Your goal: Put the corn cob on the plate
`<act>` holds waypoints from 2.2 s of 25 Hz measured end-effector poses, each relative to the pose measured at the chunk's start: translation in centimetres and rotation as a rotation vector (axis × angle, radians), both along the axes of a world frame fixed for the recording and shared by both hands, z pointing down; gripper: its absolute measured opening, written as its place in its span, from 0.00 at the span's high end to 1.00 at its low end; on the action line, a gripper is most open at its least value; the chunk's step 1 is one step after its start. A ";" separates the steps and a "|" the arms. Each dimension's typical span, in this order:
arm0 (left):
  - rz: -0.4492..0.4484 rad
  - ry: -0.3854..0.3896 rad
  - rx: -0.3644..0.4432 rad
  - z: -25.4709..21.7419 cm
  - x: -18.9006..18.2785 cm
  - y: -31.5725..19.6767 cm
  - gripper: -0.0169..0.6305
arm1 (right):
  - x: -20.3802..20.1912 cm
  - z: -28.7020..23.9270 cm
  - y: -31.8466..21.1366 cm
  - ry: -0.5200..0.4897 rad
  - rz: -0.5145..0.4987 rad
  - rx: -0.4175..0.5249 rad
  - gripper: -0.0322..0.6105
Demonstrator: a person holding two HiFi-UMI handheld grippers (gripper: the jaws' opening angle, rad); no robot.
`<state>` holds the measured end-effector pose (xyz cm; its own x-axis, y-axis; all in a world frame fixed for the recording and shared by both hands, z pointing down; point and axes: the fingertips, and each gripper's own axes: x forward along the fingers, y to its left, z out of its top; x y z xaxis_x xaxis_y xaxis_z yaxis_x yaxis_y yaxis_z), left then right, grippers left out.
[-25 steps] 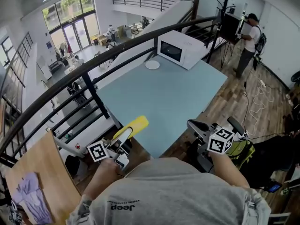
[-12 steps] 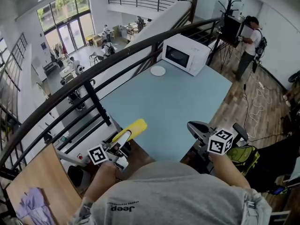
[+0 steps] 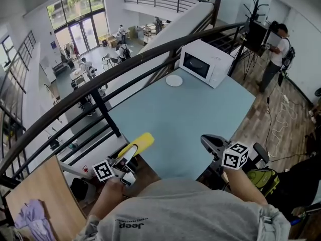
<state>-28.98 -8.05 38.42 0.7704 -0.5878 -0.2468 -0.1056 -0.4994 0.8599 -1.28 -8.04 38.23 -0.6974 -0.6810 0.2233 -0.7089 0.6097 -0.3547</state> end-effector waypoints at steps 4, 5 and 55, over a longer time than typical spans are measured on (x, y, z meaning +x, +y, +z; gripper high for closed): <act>-0.058 -0.030 -0.039 1.6 2.6 -3.1 0.61 | 2.5 2.2 -4.0 -0.030 -0.054 -0.017 0.92; -0.075 -0.040 -0.051 1.6 3.7 -3.9 0.61 | 3.6 2.9 -5.1 -0.038 -0.066 -0.022 0.92; -0.107 -0.641 0.032 22.4 16.1 -56.9 0.61 | 5.9 25.7 -53.0 0.258 -0.056 -0.047 0.92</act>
<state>-12.86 -64.95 60.86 0.7082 -0.6695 0.2242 -0.6437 -0.4819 0.5945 4.66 -61.03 63.90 -0.6499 -0.6274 0.4291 -0.7448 0.6381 -0.1952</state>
